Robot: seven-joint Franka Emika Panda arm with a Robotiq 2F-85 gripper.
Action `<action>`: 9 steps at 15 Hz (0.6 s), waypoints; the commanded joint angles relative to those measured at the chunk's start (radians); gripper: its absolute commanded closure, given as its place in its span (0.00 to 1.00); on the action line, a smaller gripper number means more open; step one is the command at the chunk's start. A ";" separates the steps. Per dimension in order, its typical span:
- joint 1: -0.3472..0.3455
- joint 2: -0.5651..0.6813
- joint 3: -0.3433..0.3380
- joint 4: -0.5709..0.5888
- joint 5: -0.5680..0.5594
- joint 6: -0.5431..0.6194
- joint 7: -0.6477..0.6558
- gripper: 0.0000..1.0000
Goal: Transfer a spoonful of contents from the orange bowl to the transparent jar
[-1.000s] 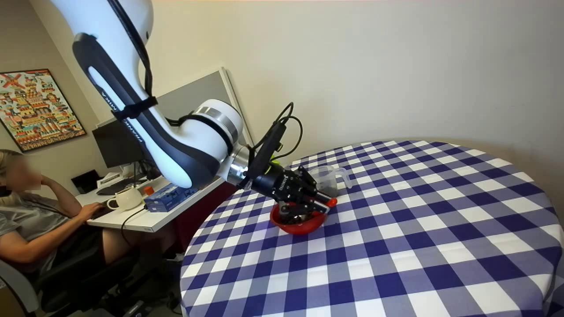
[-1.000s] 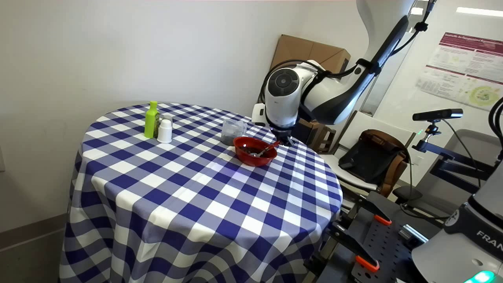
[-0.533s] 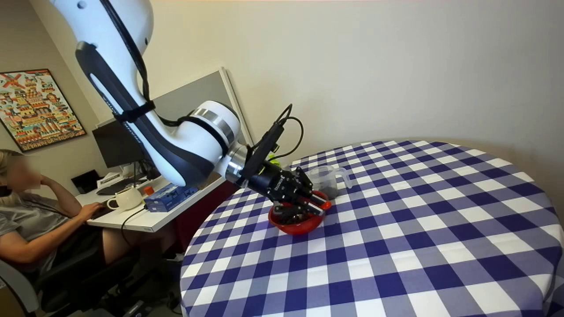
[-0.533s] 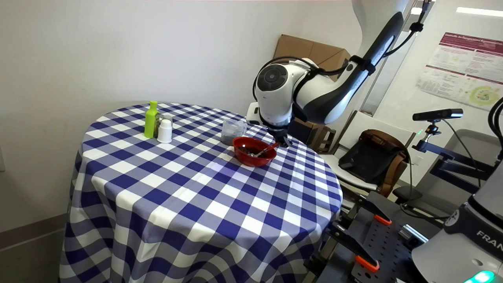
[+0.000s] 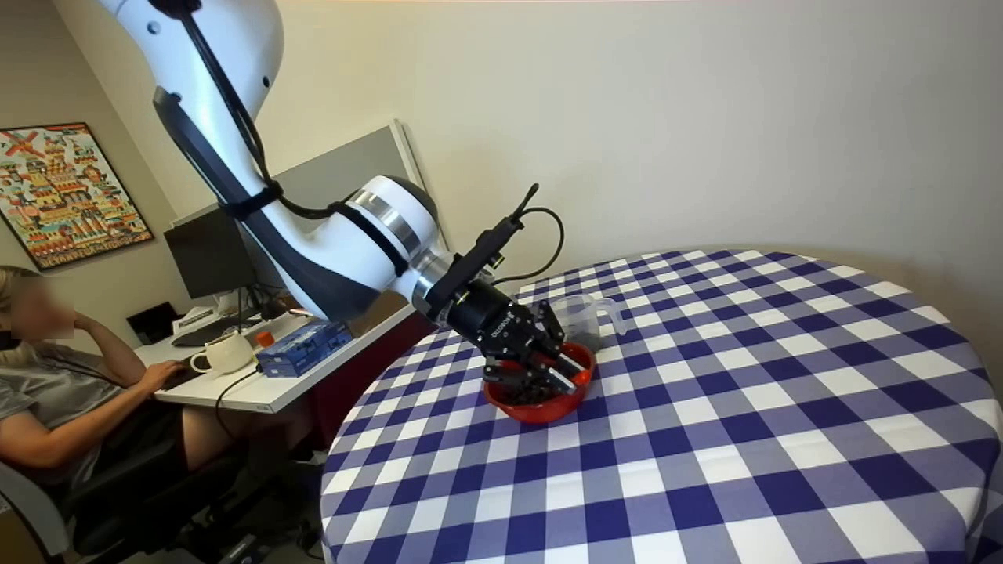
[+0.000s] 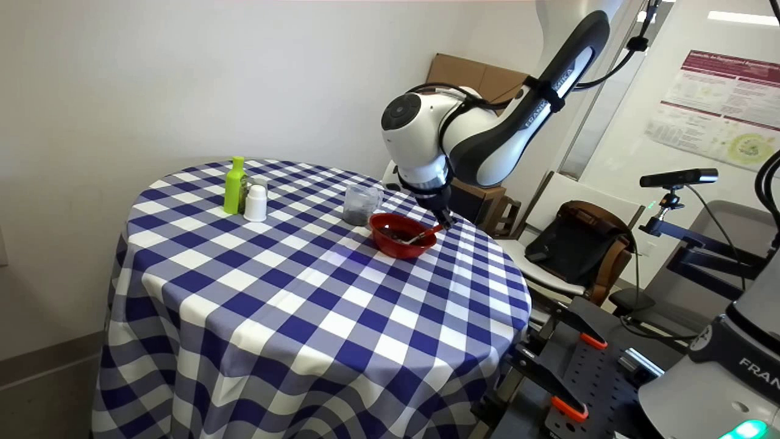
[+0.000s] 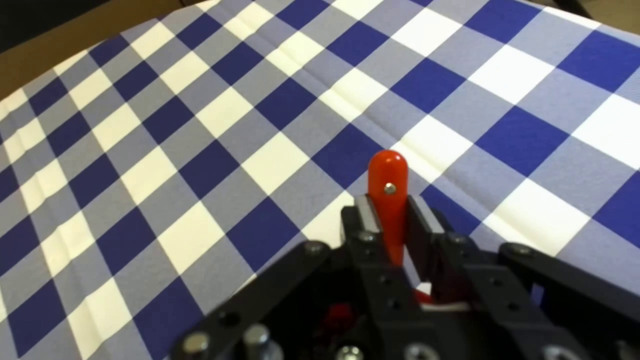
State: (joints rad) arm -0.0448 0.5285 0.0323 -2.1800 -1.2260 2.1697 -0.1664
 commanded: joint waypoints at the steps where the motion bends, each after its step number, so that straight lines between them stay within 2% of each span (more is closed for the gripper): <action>1: 0.001 0.033 0.002 0.048 0.087 -0.052 -0.055 0.95; 6: 0.002 0.030 0.007 0.059 0.159 -0.052 -0.082 0.95; 9: -0.012 0.029 0.025 0.070 0.271 -0.068 -0.172 0.95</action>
State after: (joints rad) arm -0.0447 0.5401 0.0351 -2.1416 -1.0630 2.1404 -0.2401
